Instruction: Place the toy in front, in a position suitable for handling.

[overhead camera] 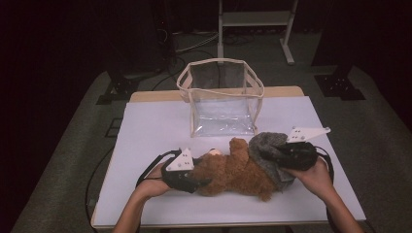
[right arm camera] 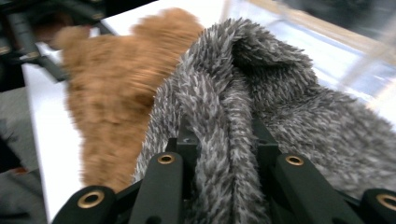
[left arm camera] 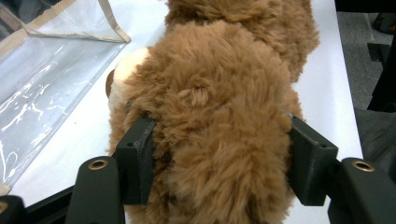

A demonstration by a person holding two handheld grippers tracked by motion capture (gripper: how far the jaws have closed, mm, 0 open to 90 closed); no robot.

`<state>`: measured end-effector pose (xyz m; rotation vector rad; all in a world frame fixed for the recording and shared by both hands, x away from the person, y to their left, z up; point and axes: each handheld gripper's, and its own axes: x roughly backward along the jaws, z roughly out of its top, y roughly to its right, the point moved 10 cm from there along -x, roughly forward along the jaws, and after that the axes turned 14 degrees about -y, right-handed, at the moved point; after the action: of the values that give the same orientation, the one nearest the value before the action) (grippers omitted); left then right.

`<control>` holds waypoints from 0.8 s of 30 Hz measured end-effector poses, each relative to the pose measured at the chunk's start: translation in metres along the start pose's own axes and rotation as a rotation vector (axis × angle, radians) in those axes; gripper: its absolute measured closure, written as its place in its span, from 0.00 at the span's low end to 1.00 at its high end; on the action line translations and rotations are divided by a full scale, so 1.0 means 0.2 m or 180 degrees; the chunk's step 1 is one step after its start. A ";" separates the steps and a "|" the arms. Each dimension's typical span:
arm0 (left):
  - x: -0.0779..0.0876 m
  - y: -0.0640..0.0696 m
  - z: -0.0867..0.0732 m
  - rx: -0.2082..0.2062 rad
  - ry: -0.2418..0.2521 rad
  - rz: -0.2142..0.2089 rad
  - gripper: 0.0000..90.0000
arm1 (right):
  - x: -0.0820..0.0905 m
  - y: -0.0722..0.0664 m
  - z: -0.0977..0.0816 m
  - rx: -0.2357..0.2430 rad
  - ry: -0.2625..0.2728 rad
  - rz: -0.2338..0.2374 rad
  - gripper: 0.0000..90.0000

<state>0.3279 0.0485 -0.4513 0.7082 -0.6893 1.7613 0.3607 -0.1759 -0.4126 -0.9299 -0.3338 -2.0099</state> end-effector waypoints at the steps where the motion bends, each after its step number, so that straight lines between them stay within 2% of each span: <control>1: 0.00 0.00 0.00 0.0007 0.0016 -0.0005 0.41 | 0.01 0.03 -0.01 -0.0086 0.0016 0.0053 0.79; 3: 0.00 -0.01 0.00 0.0049 0.0034 -0.0018 0.42 | 0.02 0.09 -0.04 -0.0176 0.0019 0.0028 0.79; 5: -0.01 -0.01 0.00 0.0054 0.0034 -0.0019 0.42 | 0.04 0.11 -0.05 -0.0225 0.0026 -0.0028 0.79; 9: -0.01 0.00 0.01 0.0045 0.0004 0.0000 0.41 | 0.06 0.09 -0.04 -0.0211 0.0053 0.0000 0.79; 10: -0.01 0.00 0.00 0.0046 0.0003 -0.0002 0.41 | 0.08 0.04 0.01 -0.0113 0.0073 0.0054 0.79; 13: -0.01 0.00 0.00 0.0048 0.0005 -0.0007 0.41 | 0.06 -0.02 0.07 0.0027 0.0052 0.0105 0.79; 16: -0.01 0.00 0.00 0.0038 -0.0011 0.0001 0.41 | 0.00 -0.05 0.10 0.0174 -0.0086 0.0026 0.79; 19: -0.01 0.00 0.00 0.0054 0.0012 0.0001 0.41 | -0.03 0.01 0.10 0.0116 -0.0118 -0.0019 0.79; 24: -0.02 -0.01 0.01 0.0063 0.0029 0.0004 0.41 | -0.01 0.14 0.02 -0.0157 -0.0117 -0.0062 0.79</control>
<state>0.3305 0.0456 -0.4530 0.7129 -0.6670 1.7737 0.3862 -0.1891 -0.4154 -0.9989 -0.3159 -2.0288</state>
